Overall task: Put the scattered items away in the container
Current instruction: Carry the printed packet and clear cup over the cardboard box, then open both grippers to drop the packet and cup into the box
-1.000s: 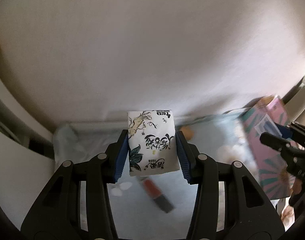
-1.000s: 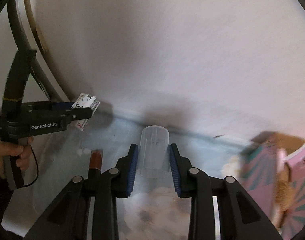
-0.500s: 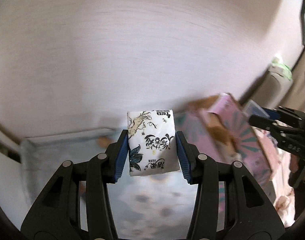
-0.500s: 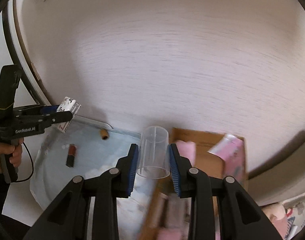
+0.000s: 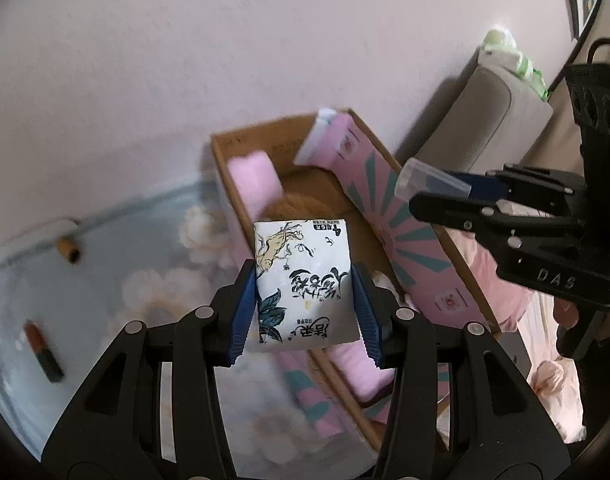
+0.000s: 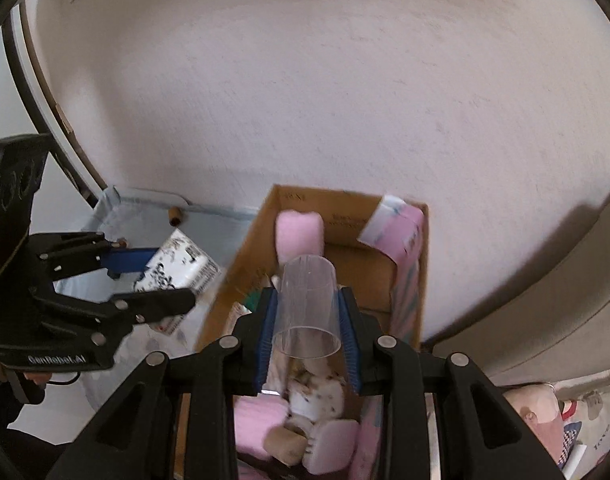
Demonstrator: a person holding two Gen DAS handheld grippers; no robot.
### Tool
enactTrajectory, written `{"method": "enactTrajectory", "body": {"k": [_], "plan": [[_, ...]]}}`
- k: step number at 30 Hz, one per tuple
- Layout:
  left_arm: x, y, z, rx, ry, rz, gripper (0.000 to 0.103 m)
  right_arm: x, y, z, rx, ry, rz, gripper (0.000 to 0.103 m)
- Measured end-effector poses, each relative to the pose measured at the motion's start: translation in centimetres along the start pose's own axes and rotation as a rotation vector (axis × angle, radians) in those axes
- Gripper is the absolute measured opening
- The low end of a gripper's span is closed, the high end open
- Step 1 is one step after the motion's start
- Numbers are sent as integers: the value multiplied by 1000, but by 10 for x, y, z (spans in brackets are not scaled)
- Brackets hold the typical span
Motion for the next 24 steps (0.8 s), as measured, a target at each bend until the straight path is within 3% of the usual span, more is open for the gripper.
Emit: {"method": "enactTrajectory", "body": {"k": [8,14,16,17,18,19,24], "plan": [[17,-25,-27,-12,2,40,42,17,-1,-23,-43,-17,24,28],[27,-27,-41,29,-2,82,46,20,-7,-25,-108,-26,48,30],[32,-29,-44,25,-2,102,65,20,-9,-24,-111,-31,54,49],[33,-27,-45,55,2,97,81,20,-9,-24,-101,-28,54,63],[34,-22,-46,84,12,84,96,20,-6,-22,-99,-24,46,65],[34,-17,-46,62,13,70,103,19,-4,-21,-104,-22,36,65],[34,3,-43,32,-1,28,102,12,8,-20,-97,-22,2,65]]}}
Point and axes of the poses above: each gripper's, at about its wrist camera, not at the fingertips, and y roughly against the way its jaws point, z to its left, x to its underside, the point moved 3 cm from there along -y, roughly the way its jaws point, and after that the axes turned 14 degrees about -x, right-handed, at the moved point
